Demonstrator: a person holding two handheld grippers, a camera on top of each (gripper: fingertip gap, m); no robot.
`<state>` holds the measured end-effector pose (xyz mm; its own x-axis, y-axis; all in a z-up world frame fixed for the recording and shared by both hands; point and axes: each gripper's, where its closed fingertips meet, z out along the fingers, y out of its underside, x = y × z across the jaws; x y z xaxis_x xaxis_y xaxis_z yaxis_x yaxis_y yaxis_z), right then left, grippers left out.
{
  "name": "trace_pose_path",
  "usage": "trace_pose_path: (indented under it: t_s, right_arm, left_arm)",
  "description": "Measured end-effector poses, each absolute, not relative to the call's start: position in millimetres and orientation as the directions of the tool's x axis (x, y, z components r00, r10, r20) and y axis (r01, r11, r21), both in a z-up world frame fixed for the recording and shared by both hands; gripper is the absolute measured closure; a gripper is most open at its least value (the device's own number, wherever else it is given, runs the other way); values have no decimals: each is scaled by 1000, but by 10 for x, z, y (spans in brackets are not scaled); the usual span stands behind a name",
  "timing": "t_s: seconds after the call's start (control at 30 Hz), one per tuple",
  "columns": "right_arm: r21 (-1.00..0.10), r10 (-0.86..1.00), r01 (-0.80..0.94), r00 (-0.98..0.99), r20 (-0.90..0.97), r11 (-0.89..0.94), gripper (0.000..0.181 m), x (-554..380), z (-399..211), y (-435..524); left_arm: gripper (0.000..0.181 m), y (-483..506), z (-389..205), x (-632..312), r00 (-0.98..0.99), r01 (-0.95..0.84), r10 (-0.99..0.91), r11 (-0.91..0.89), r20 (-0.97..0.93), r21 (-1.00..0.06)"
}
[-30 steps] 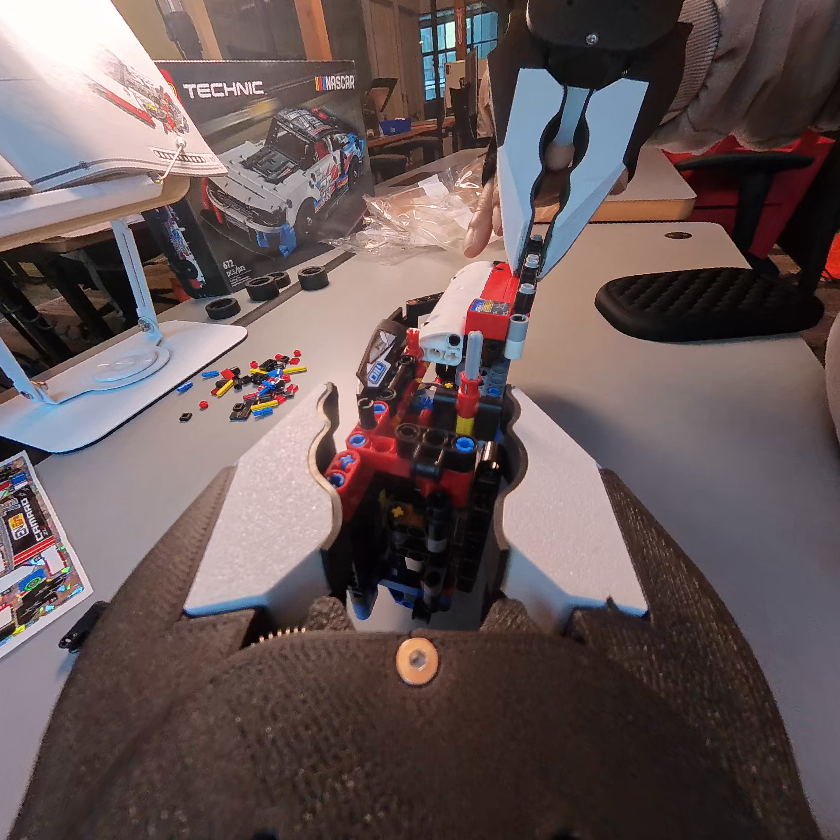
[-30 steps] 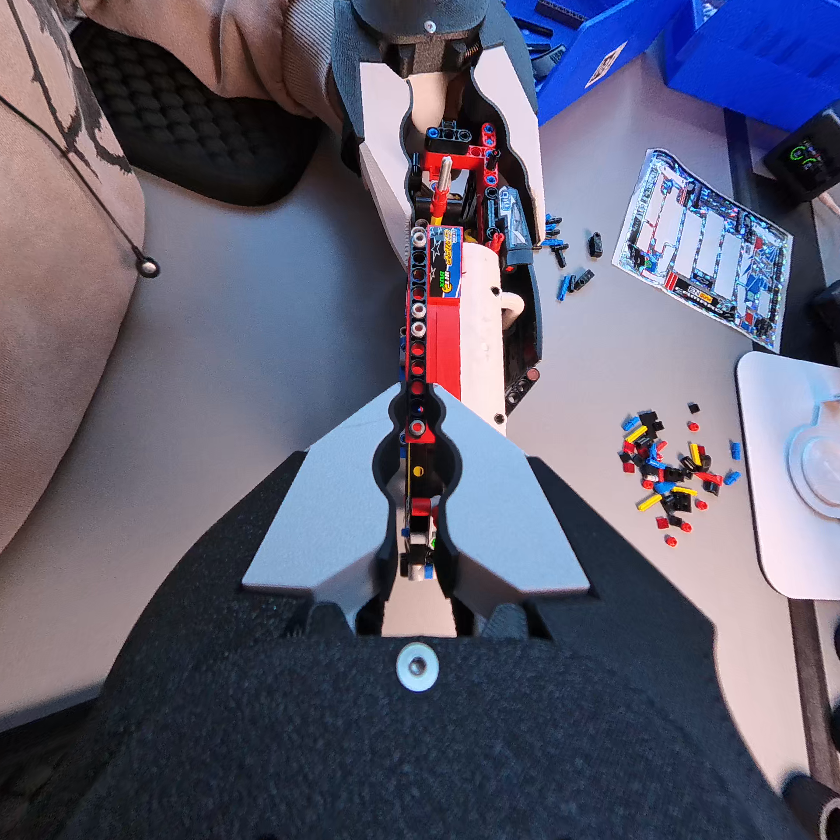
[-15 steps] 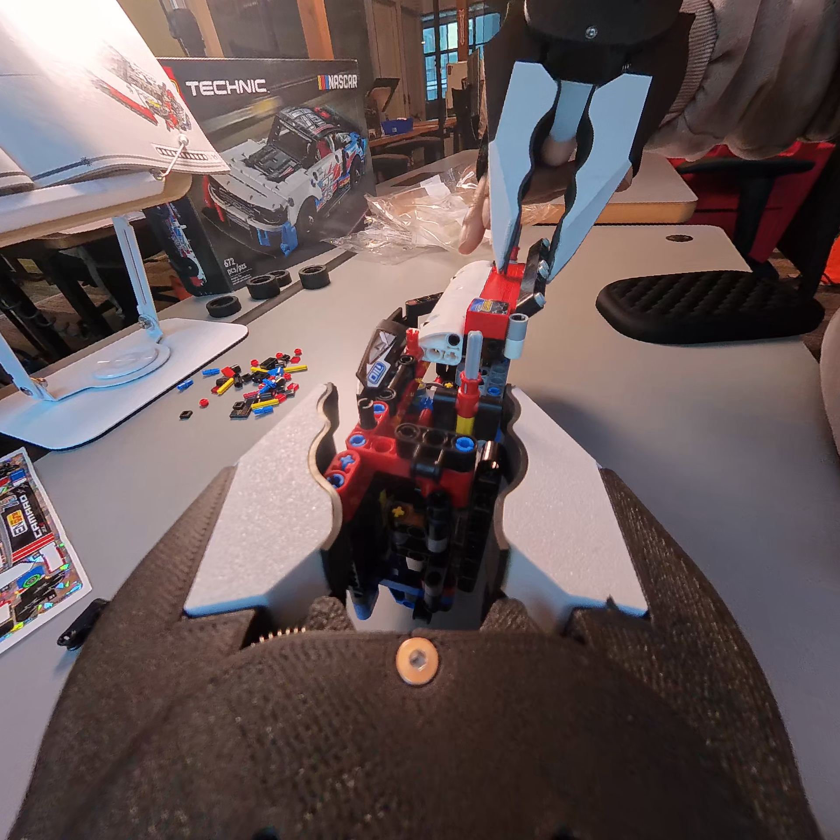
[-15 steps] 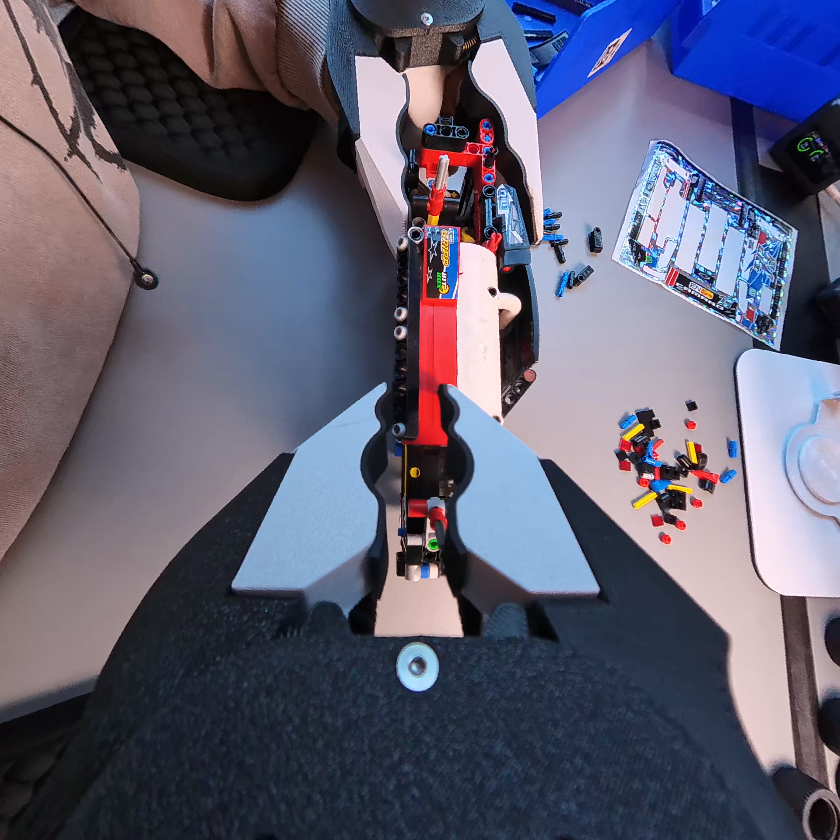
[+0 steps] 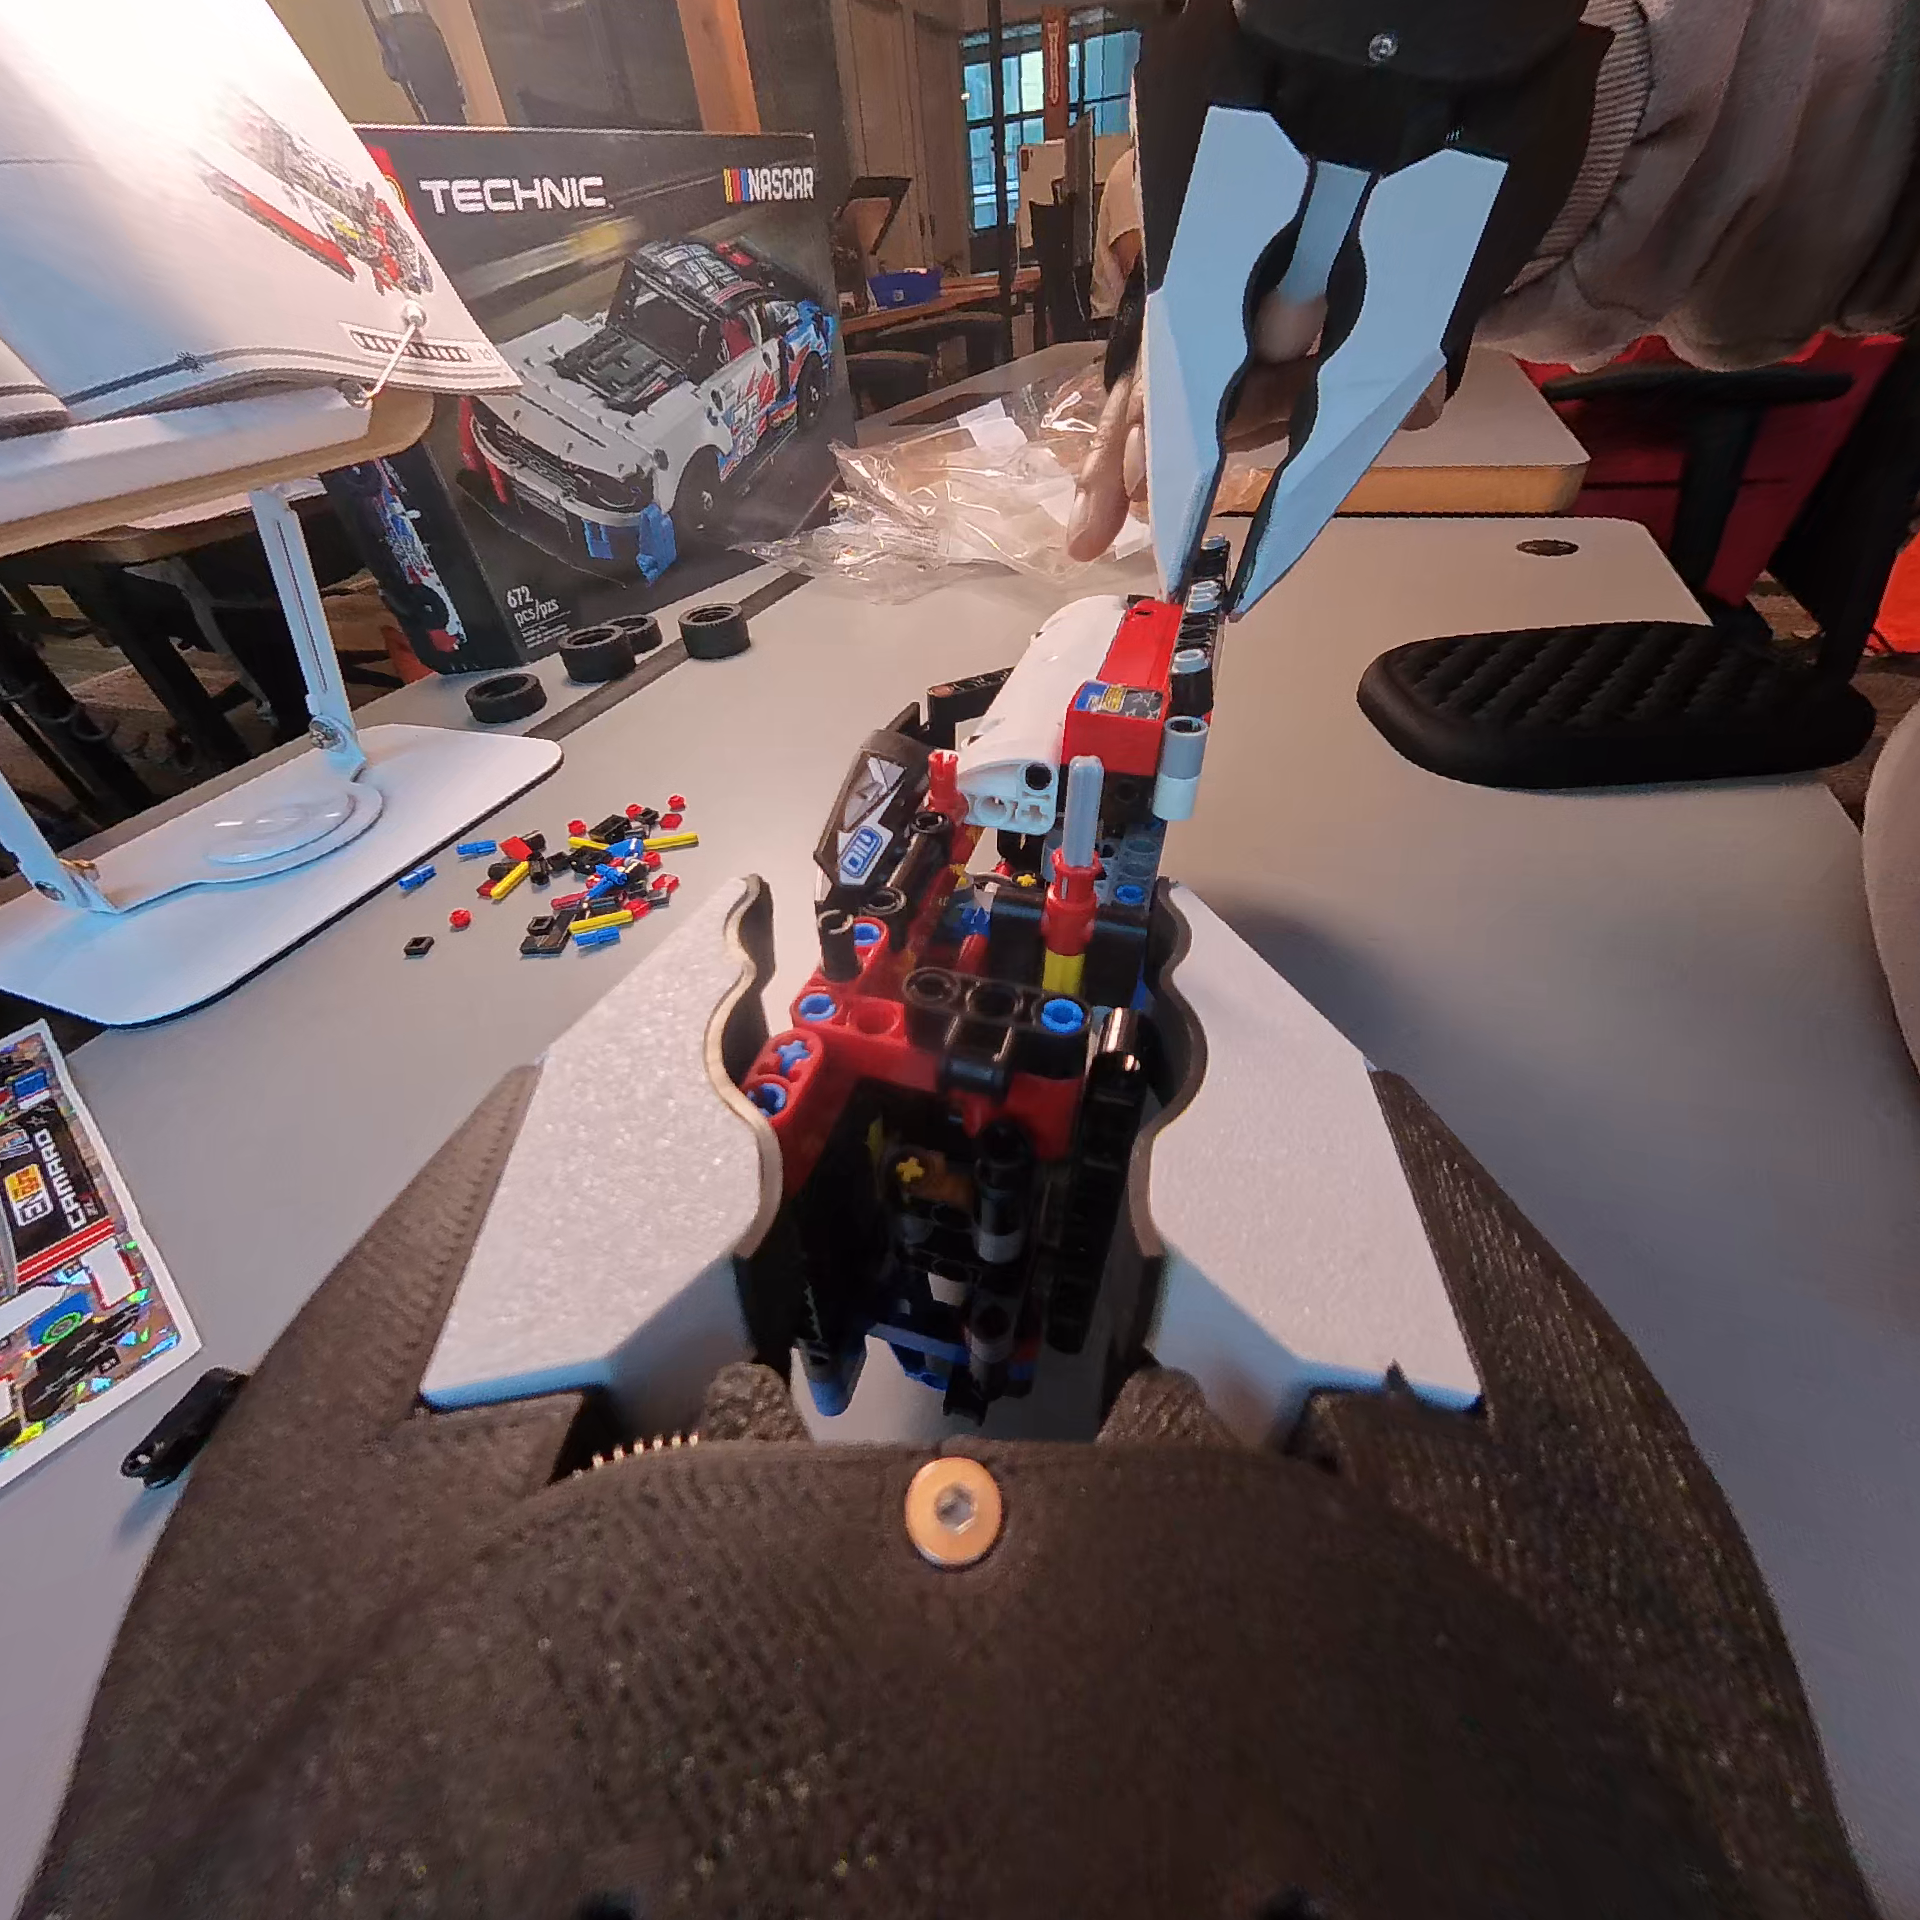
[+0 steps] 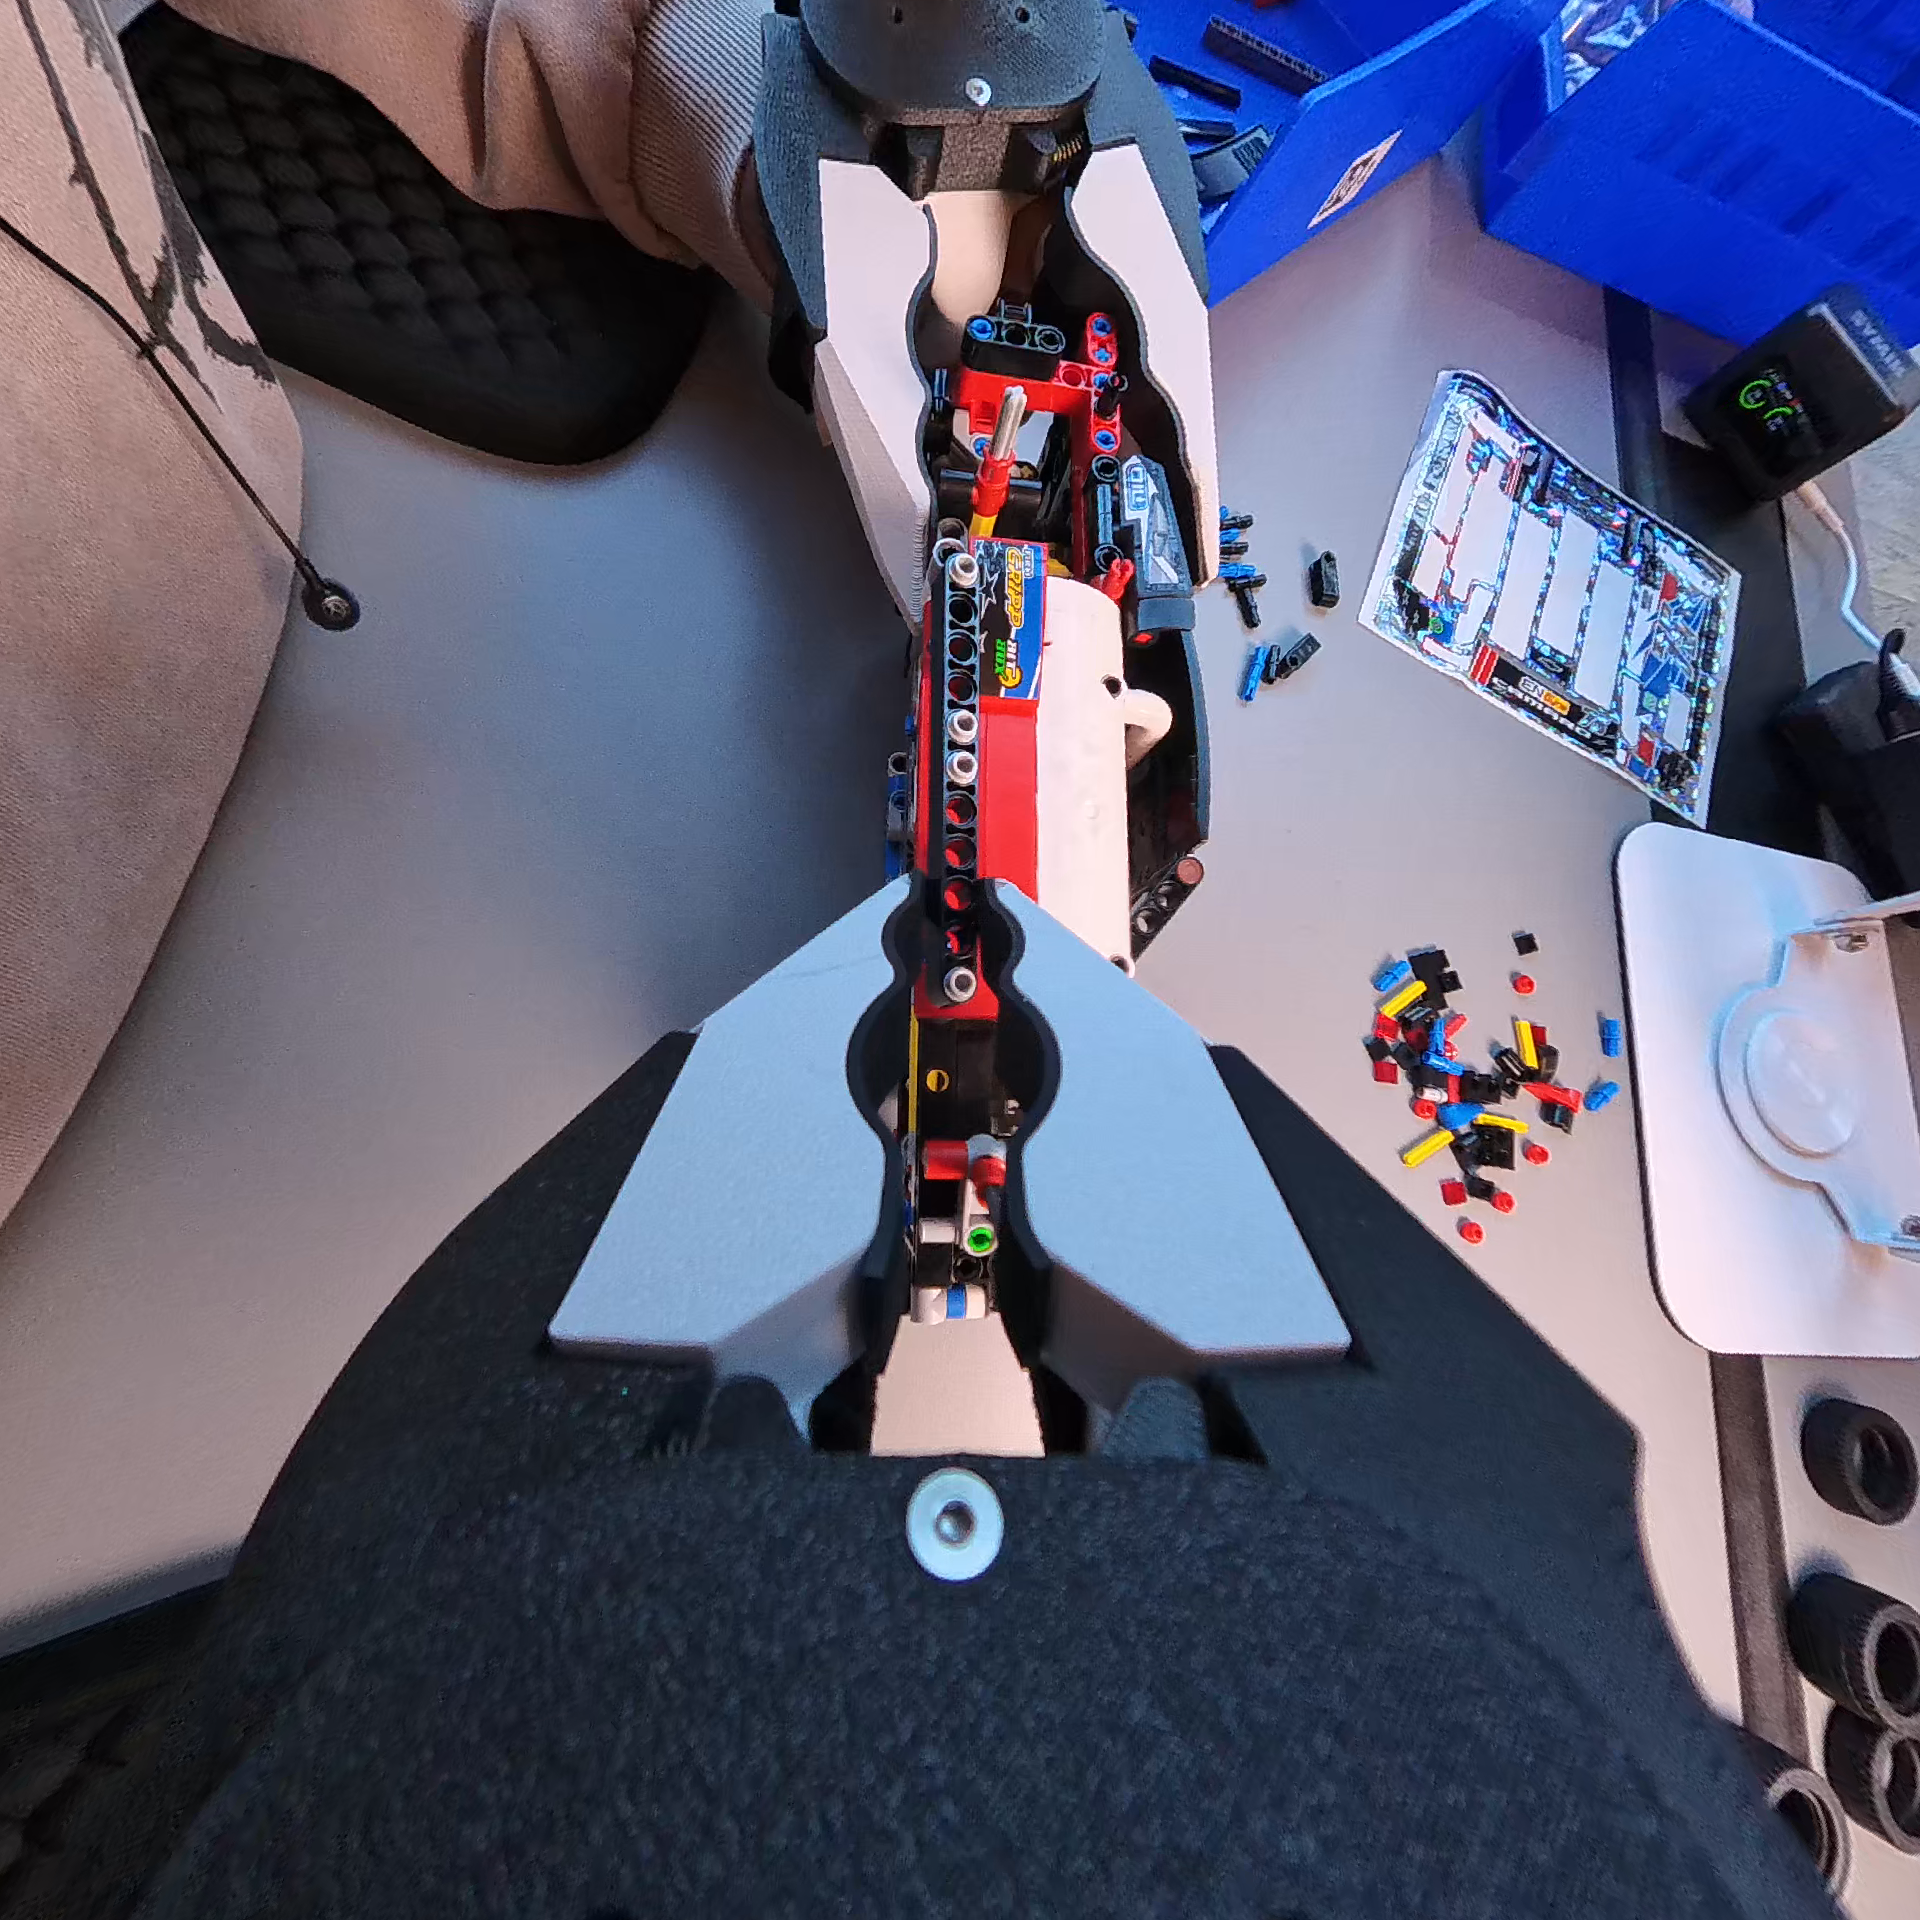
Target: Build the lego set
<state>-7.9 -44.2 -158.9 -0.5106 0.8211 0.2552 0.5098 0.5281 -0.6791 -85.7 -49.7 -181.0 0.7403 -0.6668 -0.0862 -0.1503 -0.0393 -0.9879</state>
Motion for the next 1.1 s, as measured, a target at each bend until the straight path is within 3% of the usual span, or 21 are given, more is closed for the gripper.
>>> trace_pose_path:
  t_s: [0.4,0.67,1.1]
  right_arm:
    - [-653,776,428,-427,463,625,175,-54,-1634,-521]
    - [-708,819,432,-419,391,559,176,-31,-1618,-538]
    - [-683,791,427,-469,394,593,177,-52,-1625,-553]
  left_arm:
    - [110,-544,-1797,-825,722,-179,-677,20,-144,-984]
    - [110,-557,-1797,-808,714,-193,-681,34,-164,-981]
    - [110,-558,-1797,-809,714,-194,-680,34,-165,-980]
